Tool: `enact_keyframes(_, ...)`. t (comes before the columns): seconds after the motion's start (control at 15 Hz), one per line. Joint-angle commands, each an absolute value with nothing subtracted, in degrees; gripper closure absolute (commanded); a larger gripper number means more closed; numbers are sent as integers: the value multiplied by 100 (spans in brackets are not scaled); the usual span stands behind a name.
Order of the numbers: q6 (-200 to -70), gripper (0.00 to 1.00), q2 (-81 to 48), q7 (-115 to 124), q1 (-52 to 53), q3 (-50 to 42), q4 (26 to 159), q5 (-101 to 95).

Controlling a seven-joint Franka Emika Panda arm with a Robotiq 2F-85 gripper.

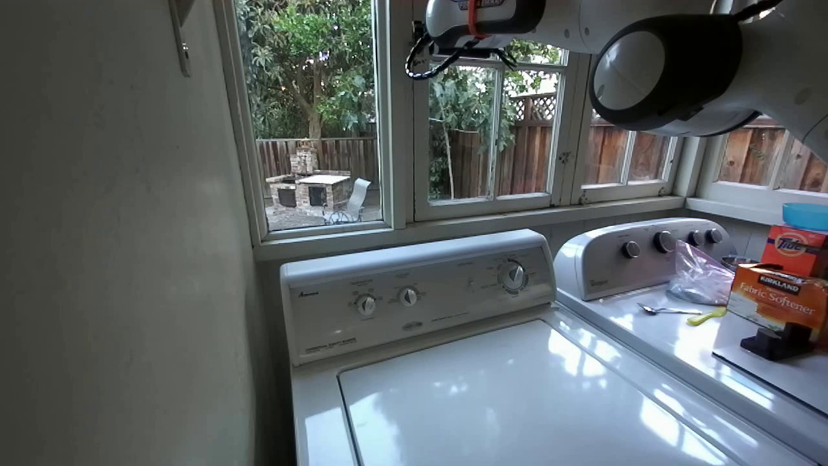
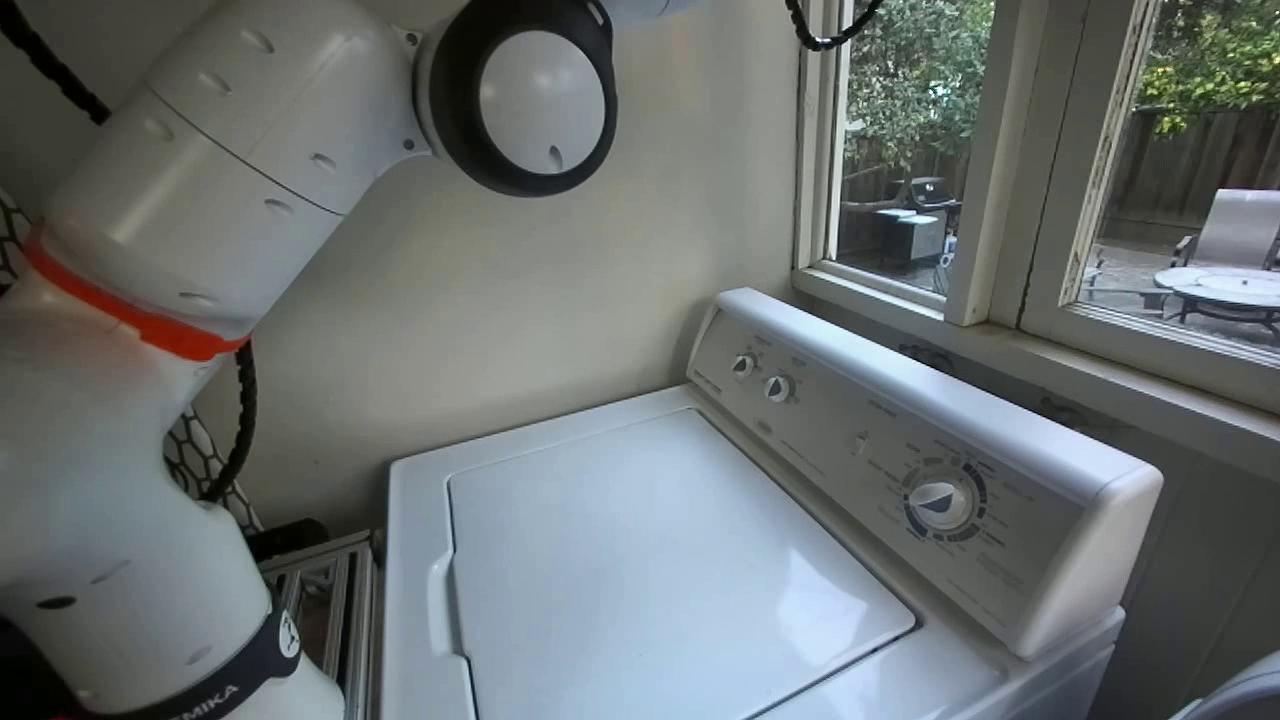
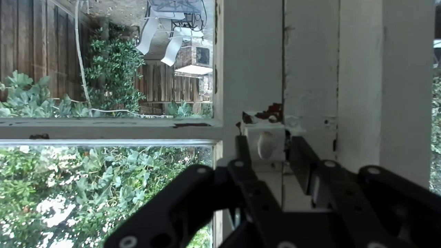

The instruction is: Open the window.

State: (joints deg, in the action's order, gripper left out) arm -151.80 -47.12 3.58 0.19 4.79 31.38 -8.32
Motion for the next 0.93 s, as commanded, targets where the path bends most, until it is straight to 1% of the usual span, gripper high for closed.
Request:
enact_keyframes(0.0, -15067, 36, -4814, 494, 65, 382, 2931, -865)
enact_keyframes(0.07, -15066, 30, -4814, 500, 65, 379, 2930, -859)
enact_keyframes(0.13, -15061, 22, -4809, 494, 63, 385, 2932, -851)
enact_keyframes(0.33, -15068, 1, -4809, 499, 65, 378, 2931, -851)
enact_keyframes(0.87, -15180, 0, -4712, 434, 36, 411, 3138, -832)
